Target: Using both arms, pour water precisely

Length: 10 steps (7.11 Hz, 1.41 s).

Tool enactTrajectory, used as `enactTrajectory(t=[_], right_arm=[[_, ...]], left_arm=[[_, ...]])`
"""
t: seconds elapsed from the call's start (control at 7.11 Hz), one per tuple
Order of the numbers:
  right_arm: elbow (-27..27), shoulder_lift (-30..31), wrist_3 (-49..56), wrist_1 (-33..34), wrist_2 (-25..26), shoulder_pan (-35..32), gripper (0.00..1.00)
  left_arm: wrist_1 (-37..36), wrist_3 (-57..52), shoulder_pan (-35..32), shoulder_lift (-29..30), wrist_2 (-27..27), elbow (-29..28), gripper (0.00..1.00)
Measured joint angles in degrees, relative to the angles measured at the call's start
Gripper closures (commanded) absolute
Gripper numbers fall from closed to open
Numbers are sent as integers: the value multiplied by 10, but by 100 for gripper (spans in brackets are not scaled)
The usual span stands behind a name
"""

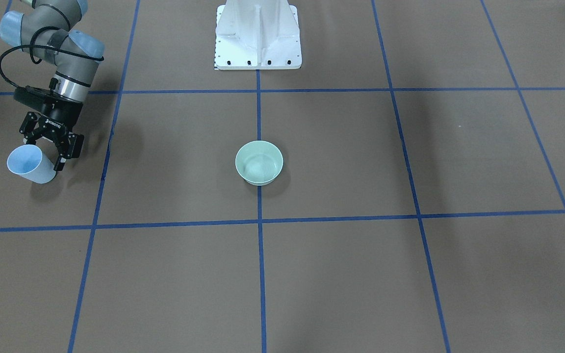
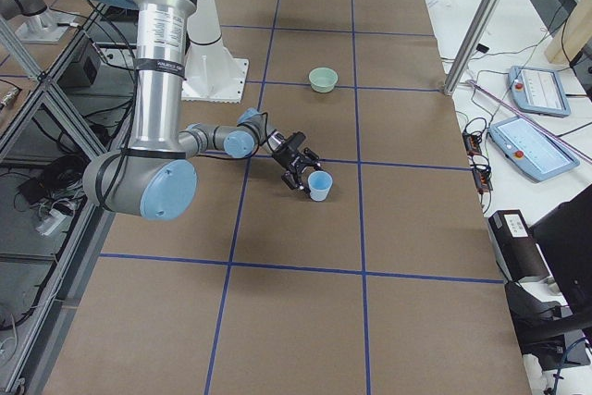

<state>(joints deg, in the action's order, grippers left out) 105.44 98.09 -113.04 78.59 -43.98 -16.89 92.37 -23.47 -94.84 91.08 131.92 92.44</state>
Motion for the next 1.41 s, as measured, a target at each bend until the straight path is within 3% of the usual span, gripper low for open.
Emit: enactTrajectory(t=[0.42,0.56,0.84,1.41], right_arm=[[-18,0,0,0,14,-6,0],[-22,0,0,0,15,-12,21],[-29,-1,0,0,20,-22,97],[-28,-4,28,-3,31,-50,100]], left_arm=[[0,2,1,-1,0,0,0],[0,2,1,-1,0,0,0],[0,3,1,-2,0,-1,0],[-1,21,0,-7,0,-2,0]])
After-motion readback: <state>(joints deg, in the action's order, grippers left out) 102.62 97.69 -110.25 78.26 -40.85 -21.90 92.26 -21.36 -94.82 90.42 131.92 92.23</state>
